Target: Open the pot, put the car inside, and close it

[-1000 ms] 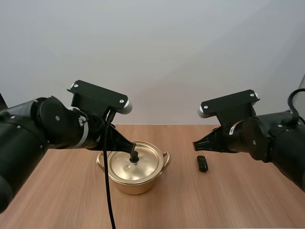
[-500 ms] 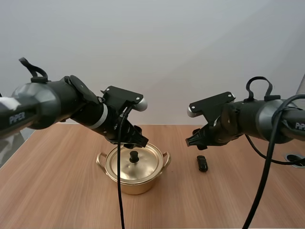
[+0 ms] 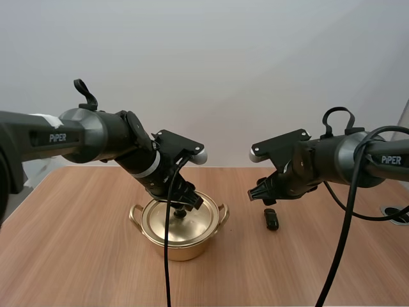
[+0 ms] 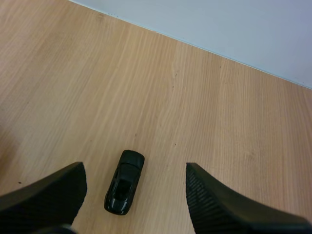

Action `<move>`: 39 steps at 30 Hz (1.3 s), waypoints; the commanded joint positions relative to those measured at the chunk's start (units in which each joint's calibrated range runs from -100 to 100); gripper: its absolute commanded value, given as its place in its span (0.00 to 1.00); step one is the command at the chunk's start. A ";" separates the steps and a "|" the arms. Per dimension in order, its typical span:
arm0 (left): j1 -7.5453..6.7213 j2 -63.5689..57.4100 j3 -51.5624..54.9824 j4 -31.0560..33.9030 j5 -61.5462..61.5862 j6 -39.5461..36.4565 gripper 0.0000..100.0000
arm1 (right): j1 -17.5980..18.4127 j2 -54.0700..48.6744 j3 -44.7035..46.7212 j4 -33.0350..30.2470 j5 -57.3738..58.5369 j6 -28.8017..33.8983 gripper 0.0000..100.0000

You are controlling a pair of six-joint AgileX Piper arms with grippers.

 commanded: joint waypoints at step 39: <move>0.09 -15.01 -12.03 1.67 1.49 -4.12 0.00 | -1.22 18.31 -0.18 -0.06 -3.83 0.47 0.96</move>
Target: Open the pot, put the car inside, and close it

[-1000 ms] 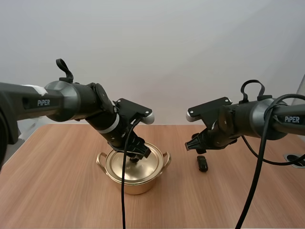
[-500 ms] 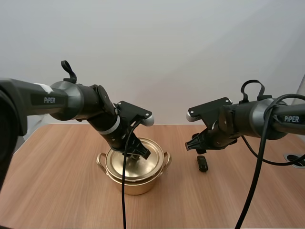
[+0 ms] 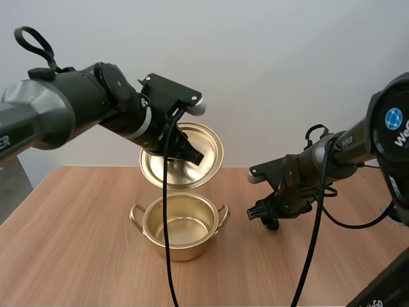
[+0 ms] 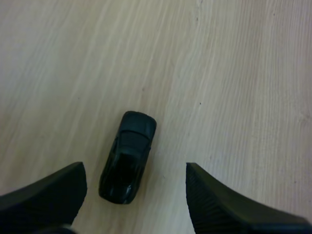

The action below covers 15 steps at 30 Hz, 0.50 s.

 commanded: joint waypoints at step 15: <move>0.01 -6.67 -4.90 -1.01 3.40 -0.75 0.00 | -0.02 4.37 -0.03 0.70 -4.72 -0.39 0.00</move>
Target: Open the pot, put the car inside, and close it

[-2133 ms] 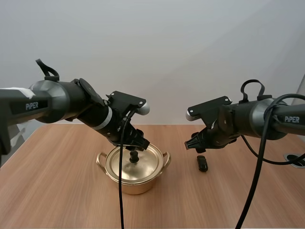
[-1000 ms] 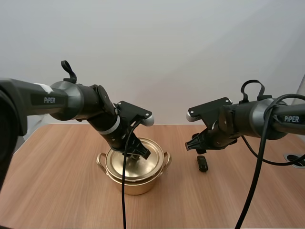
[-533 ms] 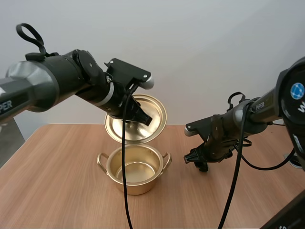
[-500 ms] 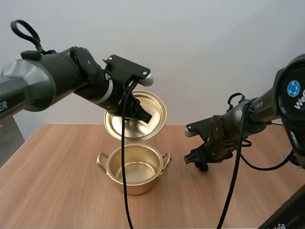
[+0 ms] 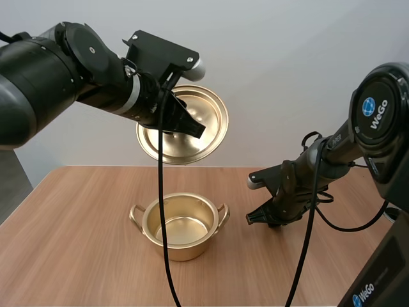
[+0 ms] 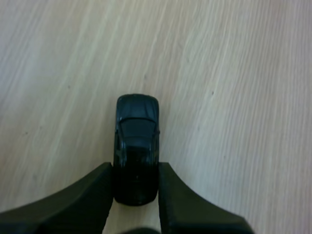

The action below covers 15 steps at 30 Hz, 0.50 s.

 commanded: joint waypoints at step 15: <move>0.01 -3.03 -0.80 -0.49 -2.83 -1.83 0.00 | 0.01 -11.73 -0.03 -0.89 1.46 -2.24 0.00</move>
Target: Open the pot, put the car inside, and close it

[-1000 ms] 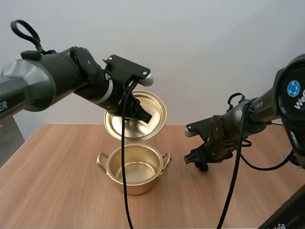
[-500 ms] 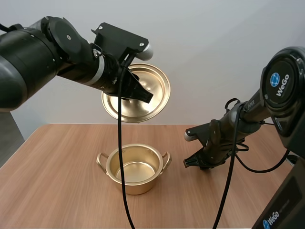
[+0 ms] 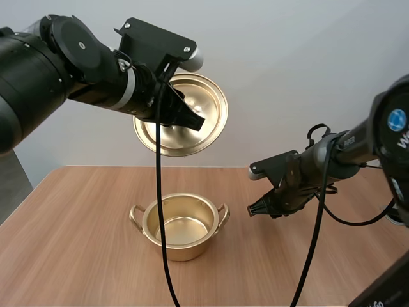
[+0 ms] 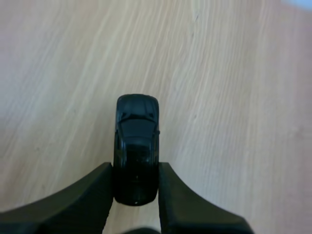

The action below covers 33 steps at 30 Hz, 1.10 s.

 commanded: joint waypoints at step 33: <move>1.93 -6.79 -17.58 -6.49 13.09 -3.30 0.00 | 23.06 1.70 -8.99 21.05 13.30 -20.65 0.00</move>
